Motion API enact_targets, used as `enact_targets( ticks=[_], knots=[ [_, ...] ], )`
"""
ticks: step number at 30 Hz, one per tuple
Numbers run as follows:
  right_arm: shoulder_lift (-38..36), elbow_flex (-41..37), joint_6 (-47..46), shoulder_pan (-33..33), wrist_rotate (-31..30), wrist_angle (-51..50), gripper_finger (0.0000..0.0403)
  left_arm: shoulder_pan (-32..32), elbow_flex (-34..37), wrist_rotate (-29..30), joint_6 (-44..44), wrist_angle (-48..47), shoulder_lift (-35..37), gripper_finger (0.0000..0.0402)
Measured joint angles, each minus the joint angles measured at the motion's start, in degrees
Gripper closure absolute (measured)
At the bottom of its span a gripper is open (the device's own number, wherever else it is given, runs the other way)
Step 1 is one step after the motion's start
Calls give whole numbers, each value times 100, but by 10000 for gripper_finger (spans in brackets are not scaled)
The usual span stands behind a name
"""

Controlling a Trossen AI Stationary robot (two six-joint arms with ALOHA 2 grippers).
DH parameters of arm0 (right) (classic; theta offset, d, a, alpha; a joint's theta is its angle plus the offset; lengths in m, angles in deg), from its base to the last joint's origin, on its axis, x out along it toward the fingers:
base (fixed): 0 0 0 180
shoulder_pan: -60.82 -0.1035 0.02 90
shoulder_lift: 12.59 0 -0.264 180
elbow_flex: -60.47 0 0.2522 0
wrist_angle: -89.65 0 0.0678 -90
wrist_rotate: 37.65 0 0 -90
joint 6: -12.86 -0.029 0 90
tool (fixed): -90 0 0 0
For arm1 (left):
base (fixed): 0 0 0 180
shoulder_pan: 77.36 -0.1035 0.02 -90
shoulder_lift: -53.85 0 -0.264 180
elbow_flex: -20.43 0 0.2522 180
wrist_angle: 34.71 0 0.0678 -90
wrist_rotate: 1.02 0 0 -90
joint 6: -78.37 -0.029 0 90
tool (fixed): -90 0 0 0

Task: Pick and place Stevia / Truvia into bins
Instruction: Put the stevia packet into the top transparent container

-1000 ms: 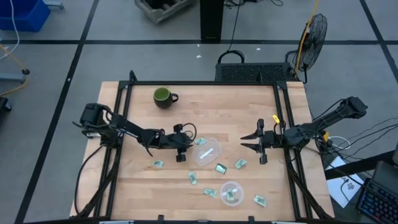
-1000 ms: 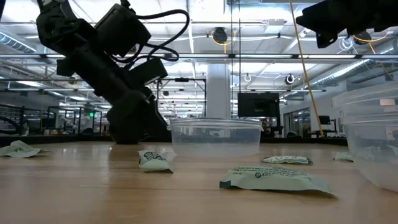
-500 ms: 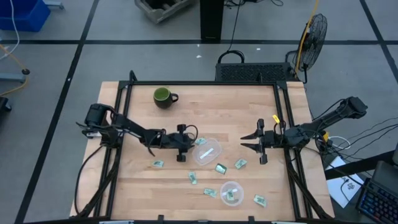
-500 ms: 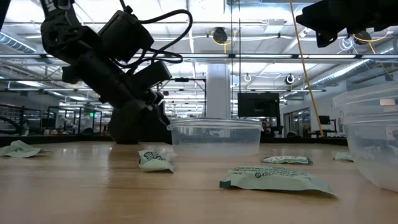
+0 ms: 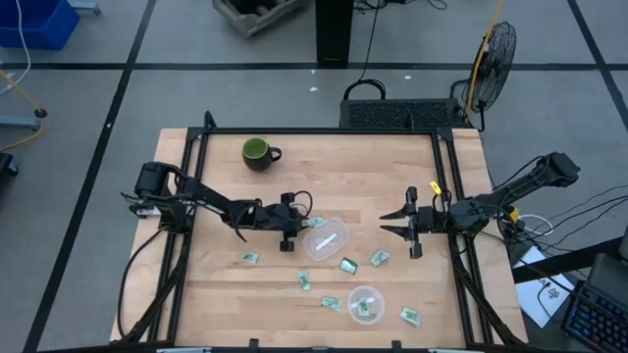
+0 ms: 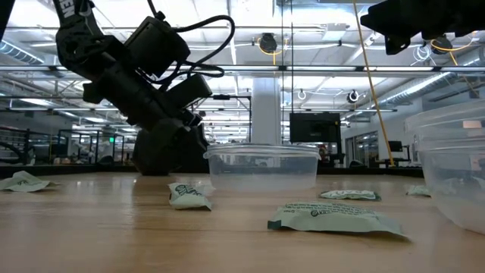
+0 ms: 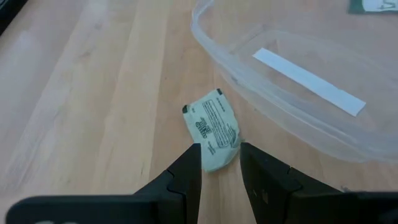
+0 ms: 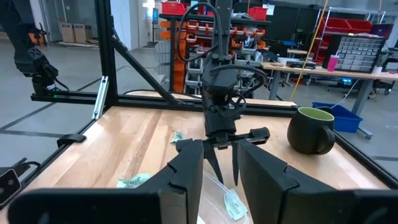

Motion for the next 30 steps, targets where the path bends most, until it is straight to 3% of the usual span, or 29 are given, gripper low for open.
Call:
enact_targets(
  ticks=[15,30],
  knots=[
    [-2,0,78,0,0,212,307,0,0,12,52,-38,-1,284],
    [0,0,123,0,2,212,307,4,-275,64,60,279,-631,284]
  ],
)
